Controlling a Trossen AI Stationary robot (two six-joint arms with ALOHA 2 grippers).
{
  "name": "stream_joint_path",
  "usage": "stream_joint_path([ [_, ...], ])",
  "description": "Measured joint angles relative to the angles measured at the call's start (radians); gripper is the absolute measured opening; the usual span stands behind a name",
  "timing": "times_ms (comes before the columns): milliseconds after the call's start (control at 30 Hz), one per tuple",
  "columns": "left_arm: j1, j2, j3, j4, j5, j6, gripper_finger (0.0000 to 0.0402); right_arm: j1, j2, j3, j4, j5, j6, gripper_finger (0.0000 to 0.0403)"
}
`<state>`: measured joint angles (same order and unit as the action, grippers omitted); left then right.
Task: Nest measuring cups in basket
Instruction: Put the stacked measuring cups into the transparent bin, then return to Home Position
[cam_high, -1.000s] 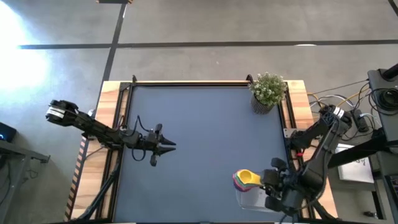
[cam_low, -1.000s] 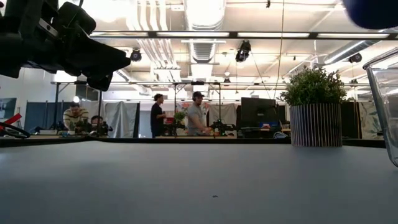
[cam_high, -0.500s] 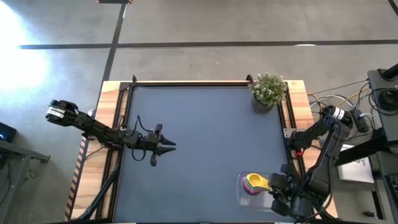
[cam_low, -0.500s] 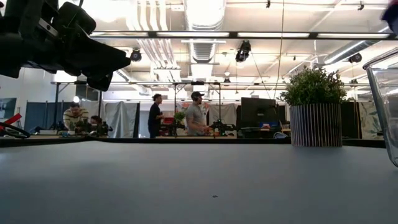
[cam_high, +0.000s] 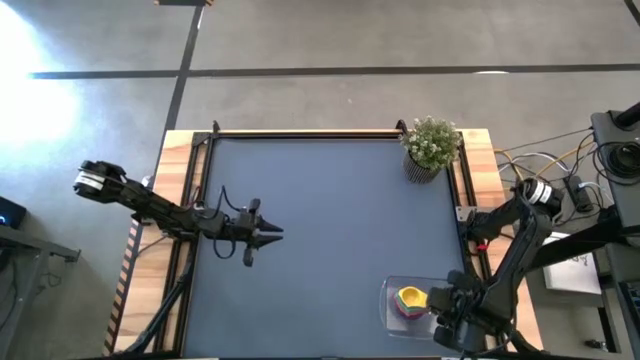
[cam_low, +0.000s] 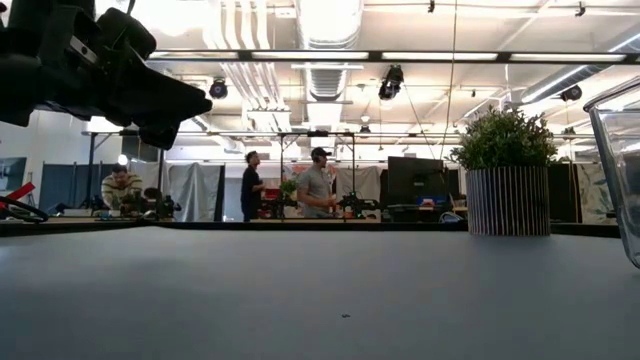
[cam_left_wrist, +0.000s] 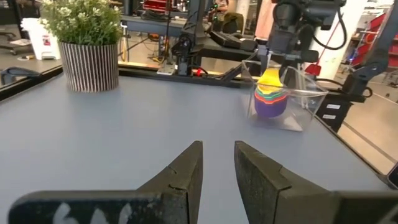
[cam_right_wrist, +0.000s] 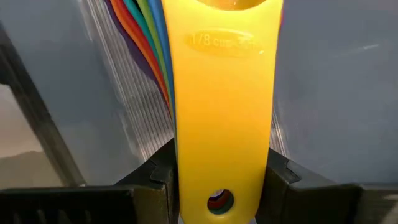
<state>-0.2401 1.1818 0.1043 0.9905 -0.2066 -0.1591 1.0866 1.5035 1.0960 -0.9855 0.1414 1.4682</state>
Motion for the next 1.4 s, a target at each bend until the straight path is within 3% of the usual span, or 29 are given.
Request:
stream_joint_path([
  [167,0.000,0.027,0.000,0.001,-0.021,-0.008,0.0075,0.000,0.020,-0.011,0.009,-0.012,-0.010,0.0126],
  [533,0.000,0.097,0.000,0.044,-0.022,-0.011,0.0075,0.000,0.023,0.032,0.005,-0.019,0.025,0.0182],
  [967,0.000,0.120,0.000,0.078,-0.021,-0.008,0.0075,-0.002,0.016,0.175,-0.086,-0.028,0.020,0.0174],
  [1067,0.000,0.120,0.000,0.085,-0.021,-0.005,0.0075,-0.005,0.010,0.224,-0.156,0.110,-0.034,0.0168],
  [1167,0.000,0.120,0.000,0.103,-0.021,-0.004,0.0075,-0.013,-0.005,0.264,-0.169,0.393,-0.165,0.0159],
  [1267,0.000,0.120,0.000,0.133,-0.021,-0.004,0.0075,-0.036,-0.035,0.273,-0.087,0.668,-0.412,0.0140],
  [1400,0.000,0.120,0.000,0.202,-0.021,0.014,0.0075,-0.114,-0.092,0.257,0.015,0.820,-0.718,0.0098],
])
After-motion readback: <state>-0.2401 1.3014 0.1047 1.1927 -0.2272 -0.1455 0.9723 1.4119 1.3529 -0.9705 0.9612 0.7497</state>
